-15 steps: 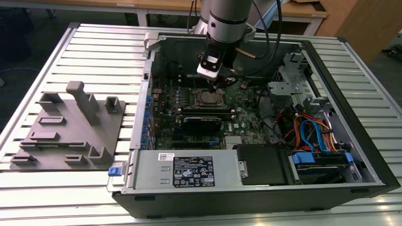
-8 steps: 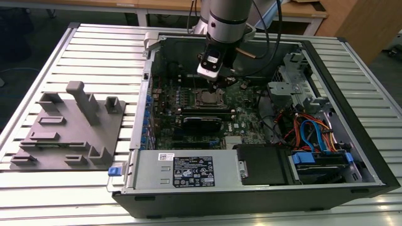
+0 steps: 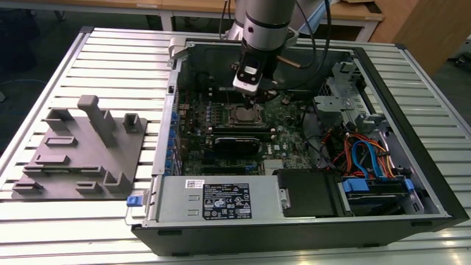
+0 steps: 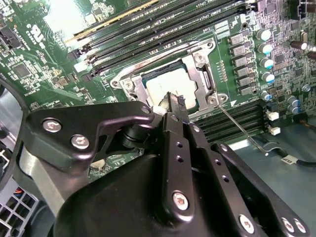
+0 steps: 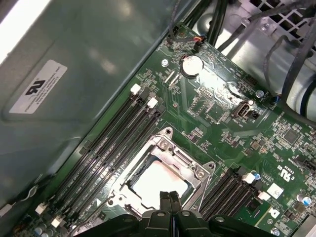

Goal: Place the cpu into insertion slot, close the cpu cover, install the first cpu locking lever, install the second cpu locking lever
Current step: 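Install the first cpu locking lever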

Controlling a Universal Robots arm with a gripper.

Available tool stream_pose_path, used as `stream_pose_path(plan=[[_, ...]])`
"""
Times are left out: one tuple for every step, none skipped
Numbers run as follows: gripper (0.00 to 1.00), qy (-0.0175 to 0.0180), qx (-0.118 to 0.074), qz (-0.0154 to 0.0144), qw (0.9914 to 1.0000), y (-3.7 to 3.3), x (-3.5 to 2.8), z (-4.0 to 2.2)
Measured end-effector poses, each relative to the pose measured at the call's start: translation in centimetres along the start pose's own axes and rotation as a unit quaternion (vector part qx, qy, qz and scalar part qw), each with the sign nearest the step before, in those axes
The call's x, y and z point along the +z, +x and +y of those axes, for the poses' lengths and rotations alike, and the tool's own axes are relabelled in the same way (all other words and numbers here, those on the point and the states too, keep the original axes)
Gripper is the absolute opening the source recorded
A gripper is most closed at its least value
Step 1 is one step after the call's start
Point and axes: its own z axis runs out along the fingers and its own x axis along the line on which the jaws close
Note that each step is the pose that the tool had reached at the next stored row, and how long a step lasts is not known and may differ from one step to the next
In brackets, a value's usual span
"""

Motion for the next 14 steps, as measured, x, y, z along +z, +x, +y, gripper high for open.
stream_pose_path(plan=[[0.1,0.0001,-0.004,0.0,0.99999,0.0,0.0,0.0],[0.1,0.0002,-0.008,0.0,0.99997,0.0,0.0,0.0],[0.1,0.0004,-0.012,0.0,0.99992,0.0,0.0,0.0],[0.1,0.0006,-0.018,-0.0001,0.99983,0.0,0.0,0.0],[0.1,0.0008,-0.025,-0.0001,0.99969,0.0,0.0,0.0],[0.1,0.001,-0.033,-0.0001,0.99947,0.0,0.0,0.0],[0.1,0.0013,-0.04,-0.0001,0.99919,0.0,0.0,0.0],[0.1,0.0015,-0.048,-0.0002,0.99886,0.0,0.0,0.0],[0.1,0.0018,-0.055,-0.0002,0.99848,0.0,0.0,0.0],[0.1,0.002,-0.062,-0.0002,0.99808,0.0,0.0,0.0],[0.1,0.0022,-0.069,-0.0002,0.99762,0.0,0.0,0.0],[0.1,0.0024,-0.075,-0.0003,0.99716,0.0,0.0,0.0],[0.1,0.0026,-0.082,-0.0003,0.99663,0.0,0.0,0.0],[0.1,0.0028,-0.088,-0.0003,0.9961,0.0,0.0,0.0]])
